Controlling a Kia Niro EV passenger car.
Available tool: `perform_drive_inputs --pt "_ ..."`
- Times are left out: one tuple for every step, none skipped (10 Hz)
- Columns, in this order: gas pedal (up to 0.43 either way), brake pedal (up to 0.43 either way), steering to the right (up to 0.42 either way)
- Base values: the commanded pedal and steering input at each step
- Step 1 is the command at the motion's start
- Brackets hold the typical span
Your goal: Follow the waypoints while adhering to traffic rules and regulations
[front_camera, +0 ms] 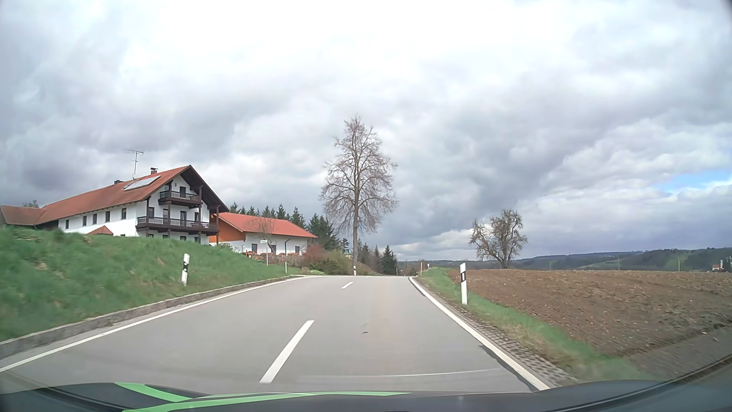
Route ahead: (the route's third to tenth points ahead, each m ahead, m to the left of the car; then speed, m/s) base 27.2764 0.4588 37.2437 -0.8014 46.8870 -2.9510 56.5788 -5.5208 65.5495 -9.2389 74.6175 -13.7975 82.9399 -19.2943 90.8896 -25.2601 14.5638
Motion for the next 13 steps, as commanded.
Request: perform_drive_inputs --pt "0.000 0.000 0.013" --pt "0.000 0.000 0.013" --pt "0.000 0.000 0.012" --pt "0.000 0.000 0.010" --pt "0.000 0.000 0.010" --pt "0.000 0.000 0.009" --pt "0.000 0.000 0.008" --pt "0.000 0.000 0.010" --pt "0.000 0.000 0.015" --pt "0.000 0.000 0.019" --pt "0.000 0.000 0.021" --pt "0.000 0.000 0.021" --pt "0.000 0.000 0.021"
